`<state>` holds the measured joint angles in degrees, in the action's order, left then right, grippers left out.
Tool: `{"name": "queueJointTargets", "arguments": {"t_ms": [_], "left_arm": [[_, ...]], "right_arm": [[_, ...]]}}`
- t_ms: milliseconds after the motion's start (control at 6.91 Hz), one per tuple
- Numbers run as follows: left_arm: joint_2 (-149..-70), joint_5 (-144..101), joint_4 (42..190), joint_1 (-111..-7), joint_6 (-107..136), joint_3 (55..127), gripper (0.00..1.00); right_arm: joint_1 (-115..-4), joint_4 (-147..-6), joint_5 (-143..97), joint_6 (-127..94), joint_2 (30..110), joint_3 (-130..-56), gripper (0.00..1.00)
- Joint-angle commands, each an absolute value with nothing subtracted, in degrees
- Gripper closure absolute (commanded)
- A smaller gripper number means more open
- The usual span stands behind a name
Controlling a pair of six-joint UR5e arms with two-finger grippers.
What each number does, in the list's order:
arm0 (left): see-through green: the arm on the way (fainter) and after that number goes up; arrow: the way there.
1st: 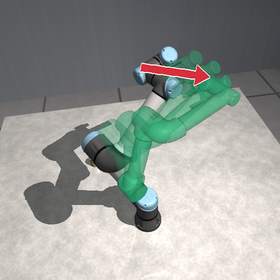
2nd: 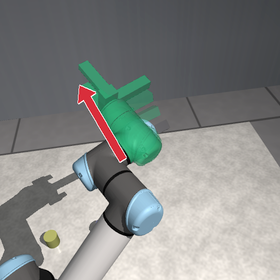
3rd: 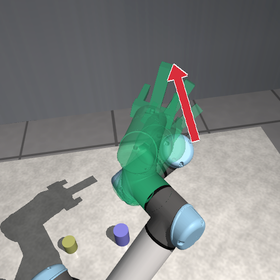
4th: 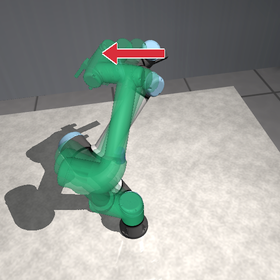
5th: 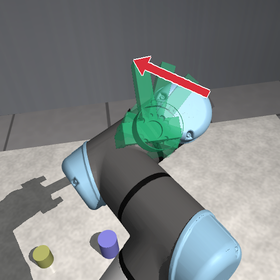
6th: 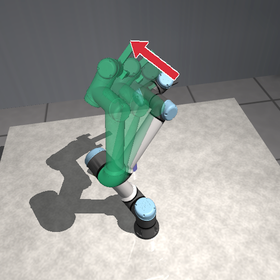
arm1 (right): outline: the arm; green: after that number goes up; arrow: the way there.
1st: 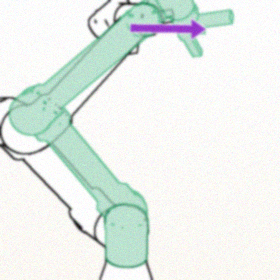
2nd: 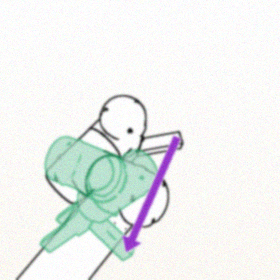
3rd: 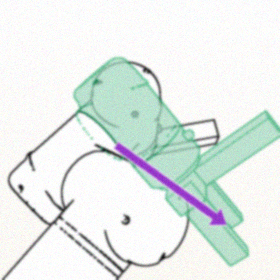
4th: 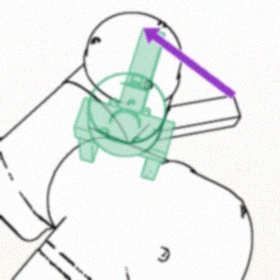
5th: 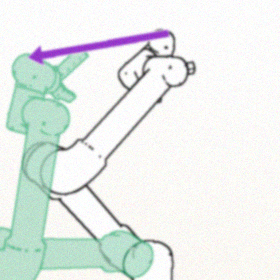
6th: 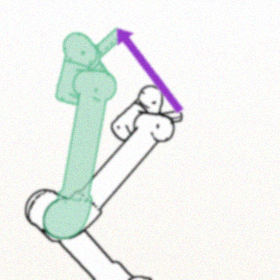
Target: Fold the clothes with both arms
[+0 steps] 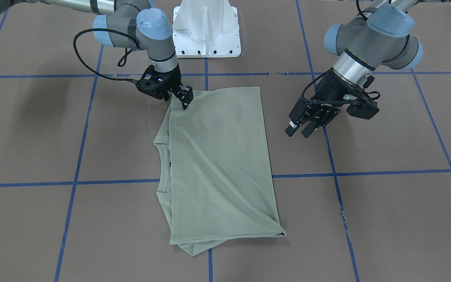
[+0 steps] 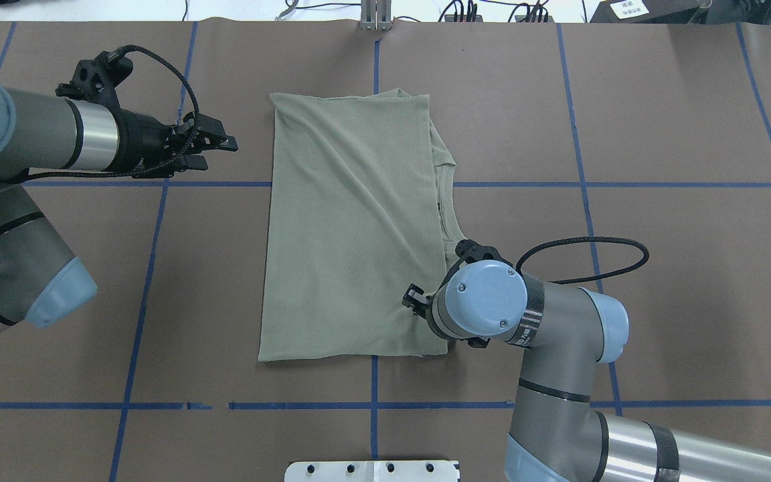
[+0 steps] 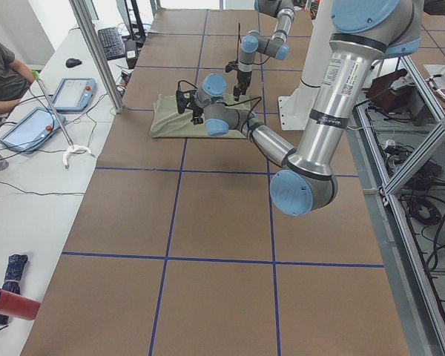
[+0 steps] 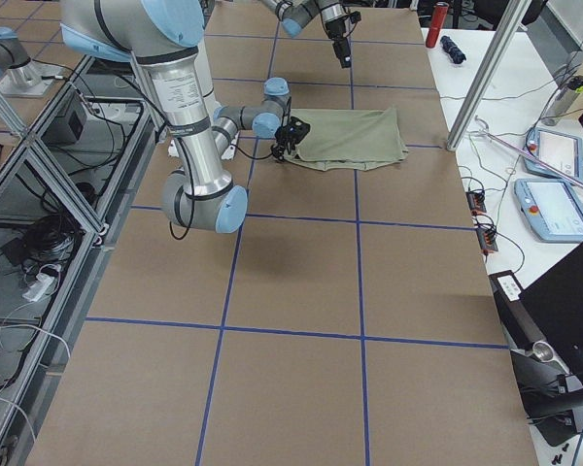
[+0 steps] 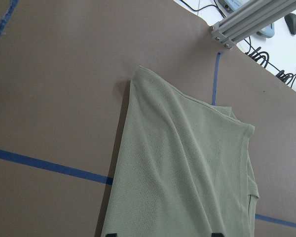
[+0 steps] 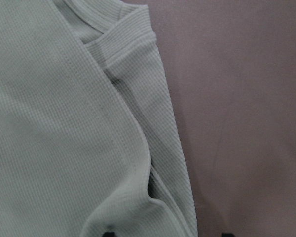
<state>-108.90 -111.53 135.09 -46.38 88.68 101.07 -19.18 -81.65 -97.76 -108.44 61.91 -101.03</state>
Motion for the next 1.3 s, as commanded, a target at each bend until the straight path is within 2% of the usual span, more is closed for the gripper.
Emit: {"name": "queueJointTargets", "arguments": {"t_ms": [0,145,289,724,1158], "left_arm": [[-108.9,-111.5,135.1,-46.5,88.7,101.1,0.3],[-108.8,-111.5,135.1,-46.7,88.7,101.4,0.3],[-108.8,-111.5,135.1,-46.7,88.7,101.4,0.3],[-108.7,-111.5,133.7,-46.9,88.7,102.8,0.3],[-107.9,-111.4,132.8,-46.5,91.7,103.8,0.3]], "right_arm": [[-19.2,-81.7,-97.8,-108.4,62.0,-101.0,0.69],[-19.3,-81.7,-97.9,-108.4,62.0,-100.9,0.78],[-19.3,-81.7,-97.9,-108.3,62.0,-101.0,1.0],[-20.0,-81.6,-98.7,-107.8,61.7,-101.7,1.0],[-20.5,-81.7,-99.7,-108.0,64.1,-106.7,1.0]]}}
